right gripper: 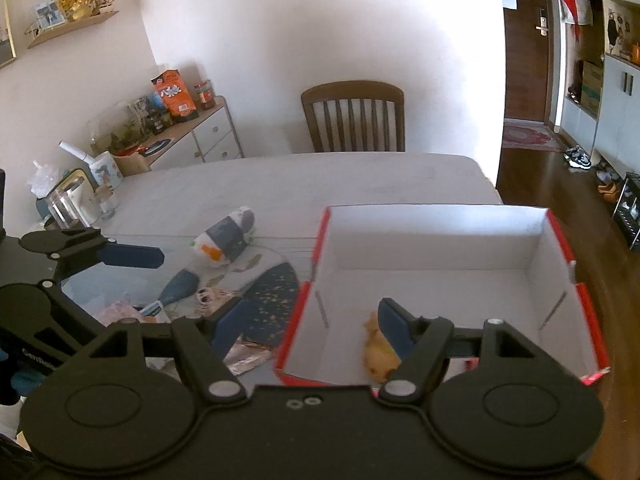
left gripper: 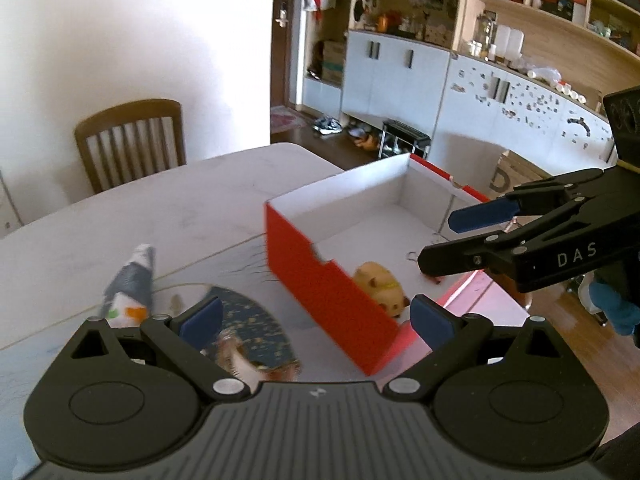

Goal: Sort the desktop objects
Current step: 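Move both tools back over the remaining items on the table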

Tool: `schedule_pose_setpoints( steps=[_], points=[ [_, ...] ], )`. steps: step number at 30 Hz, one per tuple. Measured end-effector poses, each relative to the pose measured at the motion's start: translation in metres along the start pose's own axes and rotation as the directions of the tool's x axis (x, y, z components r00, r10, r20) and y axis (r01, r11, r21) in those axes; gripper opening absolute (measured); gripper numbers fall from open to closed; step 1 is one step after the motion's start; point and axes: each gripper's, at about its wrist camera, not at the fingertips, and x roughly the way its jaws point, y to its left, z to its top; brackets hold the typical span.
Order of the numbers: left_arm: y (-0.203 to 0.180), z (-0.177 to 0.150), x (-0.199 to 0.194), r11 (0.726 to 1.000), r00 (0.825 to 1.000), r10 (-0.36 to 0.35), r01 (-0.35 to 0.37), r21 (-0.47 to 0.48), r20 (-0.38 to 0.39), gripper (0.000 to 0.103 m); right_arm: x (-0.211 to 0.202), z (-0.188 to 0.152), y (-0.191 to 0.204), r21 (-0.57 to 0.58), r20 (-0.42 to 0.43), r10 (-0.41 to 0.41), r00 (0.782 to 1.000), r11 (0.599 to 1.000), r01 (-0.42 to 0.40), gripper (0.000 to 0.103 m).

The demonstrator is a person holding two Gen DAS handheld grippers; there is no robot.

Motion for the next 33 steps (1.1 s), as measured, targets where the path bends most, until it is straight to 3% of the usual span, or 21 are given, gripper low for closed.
schedule_pose_setpoints(
  steps=[12,33],
  points=[
    [0.05,-0.043,-0.037,0.996,0.996,0.088,-0.088,-0.017,0.03,0.1,0.022,-0.004,0.056,-0.024,-0.027,-0.008,1.0,1.0,0.008,0.073],
    [0.111,-0.111,-0.047,0.993,0.993,0.107,-0.109,-0.048,-0.041,0.103,0.08,-0.029,0.115,-0.033,-0.105,-0.062,0.993,0.998,0.059,0.073]
  ],
)
